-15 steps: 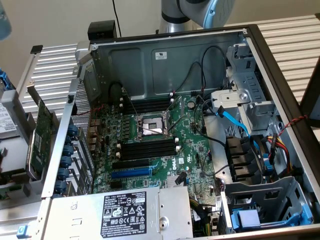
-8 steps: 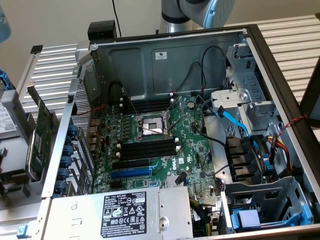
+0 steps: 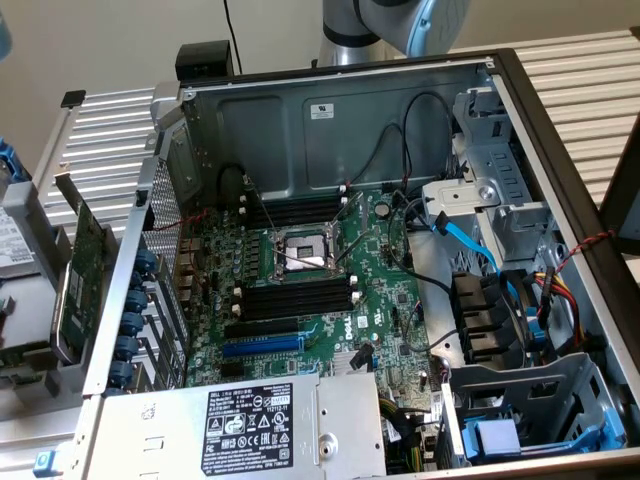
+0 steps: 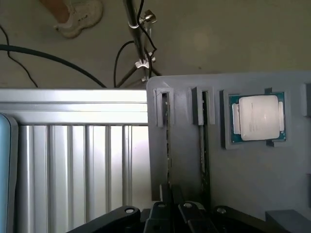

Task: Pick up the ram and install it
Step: 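Pick up the ram and move it above insertion slot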

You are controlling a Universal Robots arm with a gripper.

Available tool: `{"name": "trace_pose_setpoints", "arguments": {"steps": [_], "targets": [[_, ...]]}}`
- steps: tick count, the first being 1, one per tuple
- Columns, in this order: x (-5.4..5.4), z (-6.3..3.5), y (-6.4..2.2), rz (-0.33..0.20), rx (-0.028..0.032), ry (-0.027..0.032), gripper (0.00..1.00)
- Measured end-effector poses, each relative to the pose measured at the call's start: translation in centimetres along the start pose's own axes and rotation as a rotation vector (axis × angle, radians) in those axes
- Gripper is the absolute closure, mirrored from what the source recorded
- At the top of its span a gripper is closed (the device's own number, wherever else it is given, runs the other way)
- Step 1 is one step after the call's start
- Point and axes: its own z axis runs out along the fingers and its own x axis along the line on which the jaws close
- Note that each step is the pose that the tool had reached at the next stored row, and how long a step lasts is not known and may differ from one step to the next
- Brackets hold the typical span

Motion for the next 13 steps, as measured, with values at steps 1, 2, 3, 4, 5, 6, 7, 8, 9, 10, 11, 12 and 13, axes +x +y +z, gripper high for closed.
{"name": "trace_pose_setpoints", "arguments": {"steps": [1,2,3,4,5,6,7,8,9,10,11,12,13], "targets": [[0.0,-0.45,-0.01,0.0,0.0,-0.0001,0.87],[0.0,-0.9,-0.01,0.0,0.0,-0.0001,0.87],[0.0,-1.39,-0.02,0.0,-0.0001,0.0,0.87],[0.0,-1.82,-0.03,0.0,-0.0001,0.0,0.87],[0.0,-2.3,-0.03,0.0,0.0001,-0.0001,0.87],[0.0,-2.75,-0.04,0.0,0.0,0.0,0.87],[0.0,-3.19,-0.05,0.0,-0.0001,0.0,0.87],[0.1,-3.65,-0.05,0.0,0.0,-0.0001,0.87],[0.1,-4.12,-0.05,0.0,-0.0001,0.0,0.87],[0.1,-4.57,-0.06,0.0,-0.0001,0.0,0.87],[0.2,-5.03,-0.07,0.0,0.0001,-0.0001,0.87],[0.2,-5.48,-0.07,0.0,-0.0001,0.0,0.87],[0.2,-5.93,-0.08,0.0,0.0,-0.0001,0.87]]}}
